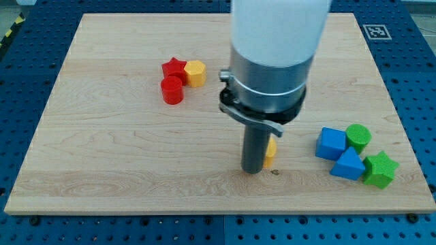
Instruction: Place the yellow heart bottom to the blue triangle
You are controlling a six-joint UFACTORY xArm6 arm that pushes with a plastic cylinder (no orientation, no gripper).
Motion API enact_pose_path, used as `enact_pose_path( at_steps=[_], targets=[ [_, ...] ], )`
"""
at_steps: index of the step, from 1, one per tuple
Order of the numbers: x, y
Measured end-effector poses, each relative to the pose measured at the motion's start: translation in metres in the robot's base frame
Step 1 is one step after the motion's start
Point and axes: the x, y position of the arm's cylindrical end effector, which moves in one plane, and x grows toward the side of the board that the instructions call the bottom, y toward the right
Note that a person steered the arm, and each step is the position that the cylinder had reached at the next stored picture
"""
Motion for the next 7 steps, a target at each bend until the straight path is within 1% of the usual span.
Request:
enact_pose_path(
  at_steps=[1, 2, 3, 4, 5, 6, 7],
  targets=[
    [0.0, 0.0],
    [0.0, 0.011],
    [0.0, 0.042],
    [0.0, 0.042],
    [0.0, 0.003],
    [-0.047, -0.052],
    [-0.064, -0.042]
  ],
)
